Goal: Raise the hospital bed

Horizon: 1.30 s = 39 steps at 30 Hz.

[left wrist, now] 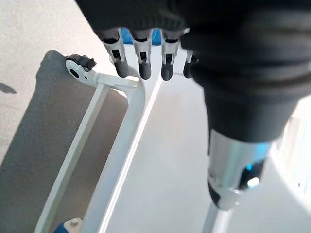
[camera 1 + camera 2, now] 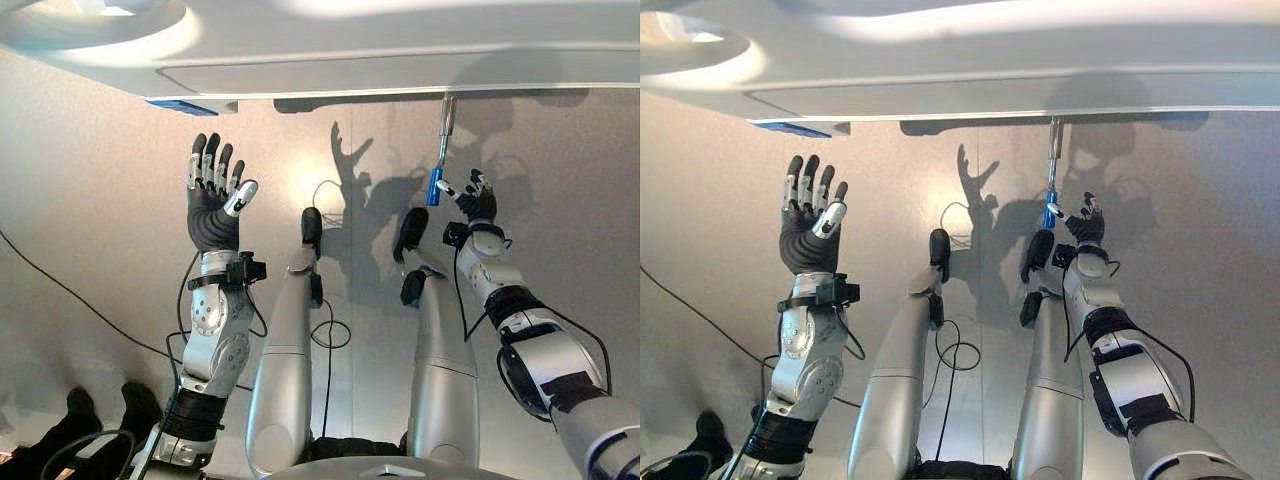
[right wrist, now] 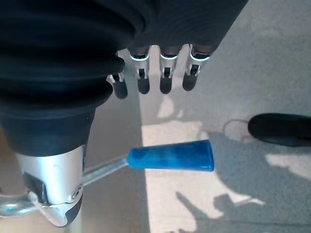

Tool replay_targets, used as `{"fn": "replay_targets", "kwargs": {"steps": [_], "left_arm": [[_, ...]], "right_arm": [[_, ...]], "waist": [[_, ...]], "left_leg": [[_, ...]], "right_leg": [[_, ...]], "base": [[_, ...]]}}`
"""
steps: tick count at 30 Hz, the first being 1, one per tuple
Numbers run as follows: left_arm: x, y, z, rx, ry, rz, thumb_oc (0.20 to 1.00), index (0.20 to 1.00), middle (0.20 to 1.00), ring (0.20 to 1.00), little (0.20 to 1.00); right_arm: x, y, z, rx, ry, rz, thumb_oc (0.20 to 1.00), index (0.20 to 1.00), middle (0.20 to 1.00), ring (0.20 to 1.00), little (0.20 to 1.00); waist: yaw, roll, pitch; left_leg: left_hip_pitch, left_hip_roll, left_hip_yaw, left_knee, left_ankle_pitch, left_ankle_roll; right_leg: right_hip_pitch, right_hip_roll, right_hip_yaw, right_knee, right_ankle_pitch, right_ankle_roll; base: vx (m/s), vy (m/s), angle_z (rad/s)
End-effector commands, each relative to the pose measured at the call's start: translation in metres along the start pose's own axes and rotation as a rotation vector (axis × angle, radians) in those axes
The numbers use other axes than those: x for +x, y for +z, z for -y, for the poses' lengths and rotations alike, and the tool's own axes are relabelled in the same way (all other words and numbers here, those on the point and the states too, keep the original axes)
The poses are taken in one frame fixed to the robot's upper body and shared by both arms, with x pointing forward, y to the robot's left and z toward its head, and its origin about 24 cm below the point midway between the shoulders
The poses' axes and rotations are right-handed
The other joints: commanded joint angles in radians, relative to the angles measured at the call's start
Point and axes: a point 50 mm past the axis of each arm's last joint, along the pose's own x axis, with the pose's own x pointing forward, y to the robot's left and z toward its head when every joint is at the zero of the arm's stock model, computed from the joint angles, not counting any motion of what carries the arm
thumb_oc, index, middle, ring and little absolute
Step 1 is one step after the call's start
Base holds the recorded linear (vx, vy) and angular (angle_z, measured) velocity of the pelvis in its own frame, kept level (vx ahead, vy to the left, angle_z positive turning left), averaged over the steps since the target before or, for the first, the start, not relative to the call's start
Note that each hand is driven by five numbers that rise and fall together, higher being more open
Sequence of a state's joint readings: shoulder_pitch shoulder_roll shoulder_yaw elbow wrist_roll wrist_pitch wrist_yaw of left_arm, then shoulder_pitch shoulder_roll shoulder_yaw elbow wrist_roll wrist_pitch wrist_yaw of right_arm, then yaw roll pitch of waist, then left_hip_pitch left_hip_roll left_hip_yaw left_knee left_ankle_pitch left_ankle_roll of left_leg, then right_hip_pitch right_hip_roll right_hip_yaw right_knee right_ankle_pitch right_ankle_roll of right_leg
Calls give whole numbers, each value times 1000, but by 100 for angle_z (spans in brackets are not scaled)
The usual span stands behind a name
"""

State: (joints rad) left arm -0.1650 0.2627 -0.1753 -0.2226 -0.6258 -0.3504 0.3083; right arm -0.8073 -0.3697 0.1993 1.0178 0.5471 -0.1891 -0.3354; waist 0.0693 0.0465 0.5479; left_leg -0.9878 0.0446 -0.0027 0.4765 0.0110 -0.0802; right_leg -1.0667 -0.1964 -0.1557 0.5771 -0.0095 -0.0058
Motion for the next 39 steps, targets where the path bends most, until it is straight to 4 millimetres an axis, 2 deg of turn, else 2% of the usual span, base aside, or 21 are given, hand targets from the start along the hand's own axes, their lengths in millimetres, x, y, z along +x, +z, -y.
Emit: {"fn": "replay_targets", "kwargs": {"steps": [1, 2, 3, 4, 5, 6, 7, 8, 9, 10, 11, 12, 13, 14, 15, 18, 19, 20, 28, 39], "left_arm": [[-13, 26, 4, -44, -29, 97, 1000, 1000, 1000, 1000, 1000], [-13, 27, 4, -44, -29, 97, 1000, 1000, 1000, 1000, 1000], [-15, 24, 2, -40, -22, 80, 1000, 1000, 1000, 1000, 1000], [-13, 26, 3, -41, -26, 90, 1000, 1000, 1000, 1000, 1000], [-14, 26, 2, -41, -24, 88, 1000, 1000, 1000, 1000, 1000], [-17, 23, -1, -34, -11, 70, 1000, 1000, 1000, 1000, 1000], [-15, 25, 0, -35, -15, 80, 1000, 1000, 1000, 1000, 1000], [-16, 25, 0, -35, -13, 80, 1000, 1000, 1000, 1000, 1000], [-17, 25, -1, -32, -6, 71, 1000, 1000, 1000, 1000, 1000], [-16, 26, -1, -33, -11, 82, 1000, 1000, 1000, 1000, 1000], [-17, 25, -1, -38, -11, 73, 1000, 1000, 1000, 1000, 1000], [-17, 26, 0, -39, -13, 75, 1000, 1000, 1000, 1000, 1000], [-15, 28, 0, -41, -17, 85, 1000, 1000, 1000, 1000, 1000], [-17, 25, 0, -44, -15, 68, 1000, 1000, 1000, 1000, 1000], [-15, 27, 1, -46, -20, 79, 1000, 1000, 1000, 1000, 1000], [-15, 27, 2, -55, -25, 79, 1000, 1000, 1000, 1000, 1000], [-16, 25, 2, -58, -28, 69, 1000, 1000, 1000, 1000, 1000], [-15, 27, 3, -60, -33, 79, 1000, 1000, 1000, 1000, 1000], [-14, 28, 11, -70, -70, 88, 1000, 1000, 1000, 1000, 1000], [-14, 28, 15, -81, -87, 89, 1000, 1000, 1000, 1000, 1000]], "right_arm": [[4, 7, 6, -4, -1, 9, 1000, 1000, 1000, 1000, 1000], [4, 7, 6, -4, -1, 9, 1000, 1000, 1000, 1000, 1000], [5, 8, 6, -3, 0, 9, 1000, 1000, 1000, 1000, 1000], [6, 12, 5, 1, 1, 19, 1000, 1000, 1000, 1000, 1000], [6, 14, 4, -2, 8, 27, 1000, 1000, 1000, 1000, 1000], [5, 13, 2, -2, 22, 26, 1000, 1000, 1000, 1000, 1000], [6, 16, 1, 2, 23, 36, 1000, 1000, 1000, 1000, 1000], [6, 17, 0, 3, 28, 38, 1000, 1000, 1000, 1000, 1000], [5, 15, -3, -1, 37, 30, 1000, 1000, 1000, 1000, 1000], [6, 19, -4, 3, 38, 40, 1000, 1000, 1000, 1000, 1000], [6, 13, -3, -12, 35, 14, 1000, 1000, 1000, 1000, 1000], [6, 12, -3, -18, 34, 5, 1000, 1000, 1000, 1000, 1000], [7, 16, -4, -13, 36, 16, 1000, 1000, 1000, 1000, 1000], [6, 7, -3, -32, 29, -23, 1000, 1000, 1000, 1000, 1000], [7, 11, -4, -28, 31, -13, 1000, 1000, 1000, 1000, 1000], [10, 9, 0, -39, 5, -43, 1000, 1000, 1000, 1000, 1000], [11, 5, 4, -51, -12, -67, 1000, 1000, 1000, 1000, 1000], [12, 9, 3, -47, -11, -56, 1000, 1000, 1000, 1000, 1000], [16, 13, 9, -70, -38, -82, 1000, 1000, 1000, 1000, 1000], [16, 12, 7, -74, -14, -86, 1000, 1000, 1000, 1000, 1000]], "waist": [[23, 24, -28], [23, 24, -28], [25, 25, -28], [25, 26, -28], [25, 25, -28], [23, 21, -28], [24, 22, -28], [24, 20, -28], [22, 17, -28], [23, 17, -28], [22, 17, -28], [22, 18, -28], [22, 18, -28], [23, 20, -28], [24, 21, -28], [29, 30, -28], [35, 37, -28], [36, 38, -28], [58, 69, -28], [67, 86, -28]], "left_leg": [[-102, 8, 10, -41, 72, -10], [-103, 8, 10, -40, 72, -10], [-88, 7, 6, -25, 40, -16], [-112, 7, 9, -32, 71, -10], [-115, 7, 9, -30, 72, -10], [-92, 7, 6, -21, 40, -15], [-116, 7, 9, -29, 72, -9], [-117, 7, 10, -29, 72, -9], [-95, 5, 9, -16, 39, -14], [-119, 5, 12, -24, 71, -8], [-96, 2, 9, -14, 40, -15], [-97, 2, 9, -13, 40, -15], [-122, 2, 12, -21, 72, -9], [-97, 0, 10, -11, 39, -15], [-121, 0, 13, -20, 72, -8], [-127, -3, 14, -13, 71, -8], [-104, -5, 11, -1, 38, -13], [-128, -4, 14, -10, 70, -6], [-134, -11, 18, -5, 76, -1], [-133, -14, 25, -4, 74, 3]], "right_leg": [[-22, -33, 44, -16, 70, 111], [-22, -33, 43, -16, 70, 111], [-9, -34, 50, 7, 38, 118], [-30, -34, 44, -5, 67, 111], [-32, -33, 44, -4, 67, 111], [-13, -33, 51, 7, 39, 119], [-34, -33, 45, -6, 68, 111], [-36, -33, 45, -4, 69, 111], [-18, -30, 53, 12, 40, 118], [-39, -31, 47, -1, 69, 110], [-19, -29, 56, 12, 41, 117], [-20, -29, 57, 14, 42, 117], [-41, -29, 51, 1, 71, 109], [-21, -31, 56, 13, 43, 117], [-42, -31, 50, 0, 72, 109], [-46, -32, 52, 8, 72, 110], [-27, -34, 60, 24, 42, 119], [-47, -34, 54, 11, 71, 111], [-56, -41, 55, 28, 72, 114], [-57, -46, 59, 30, 69, 115]], "base": [[0, 0, 0], [90, -6, 1], [0, 0, 0], [0, 0, 0], [0, 0, 0], [0, 0, 0], [0, 0, 0], [0, 0, 0], [0, 0, 0], [65, 6, 0], [0, 0, 0], [0, 0, 0], [0, 0, 0], [-53, 17, 0], [0, 0, 0], [0, 10, 1], [0, 0, 0], [0, 0, 0], [-8, 7, 0], [0, 0, 0]]}}
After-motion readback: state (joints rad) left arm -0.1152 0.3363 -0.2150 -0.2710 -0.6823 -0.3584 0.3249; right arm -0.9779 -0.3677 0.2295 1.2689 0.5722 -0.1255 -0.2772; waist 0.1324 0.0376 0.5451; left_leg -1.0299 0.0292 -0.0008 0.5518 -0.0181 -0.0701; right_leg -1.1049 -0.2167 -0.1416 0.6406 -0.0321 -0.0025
